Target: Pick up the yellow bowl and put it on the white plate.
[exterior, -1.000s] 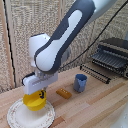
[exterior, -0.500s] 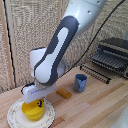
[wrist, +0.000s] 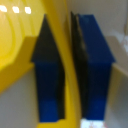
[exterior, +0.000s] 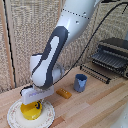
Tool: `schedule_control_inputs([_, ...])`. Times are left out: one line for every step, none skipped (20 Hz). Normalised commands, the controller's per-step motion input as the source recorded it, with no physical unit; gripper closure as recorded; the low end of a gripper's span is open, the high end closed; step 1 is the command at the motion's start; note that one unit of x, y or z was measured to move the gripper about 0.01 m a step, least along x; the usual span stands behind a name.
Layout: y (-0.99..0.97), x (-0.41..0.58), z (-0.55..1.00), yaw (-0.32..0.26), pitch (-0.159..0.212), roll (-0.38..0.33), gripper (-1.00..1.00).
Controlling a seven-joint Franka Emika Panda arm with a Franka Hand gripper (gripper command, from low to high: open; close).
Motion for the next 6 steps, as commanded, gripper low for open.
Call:
schedule_control_inputs([-0.13,0.0,0.67,0.0,0.056,0.002,-1.0])
schedule_control_inputs([-0.16,0.037,0.74,0.004,0.071,0.0,-1.0])
schedule_control_inputs([-0.17,0.0,0.76,0.01,0.048,0.0,-1.0])
schedule_control_inputs([-0.11,0.057,0.77,0.0,0.038,0.0,-1.0])
schedule_control_inputs([-0.03,0.16,0.73,0.0,0.035,-0.003,-1.0])
schedule_control_inputs([-0.06,0.166,0.77,-0.001,0.044,-0.006,-1.0])
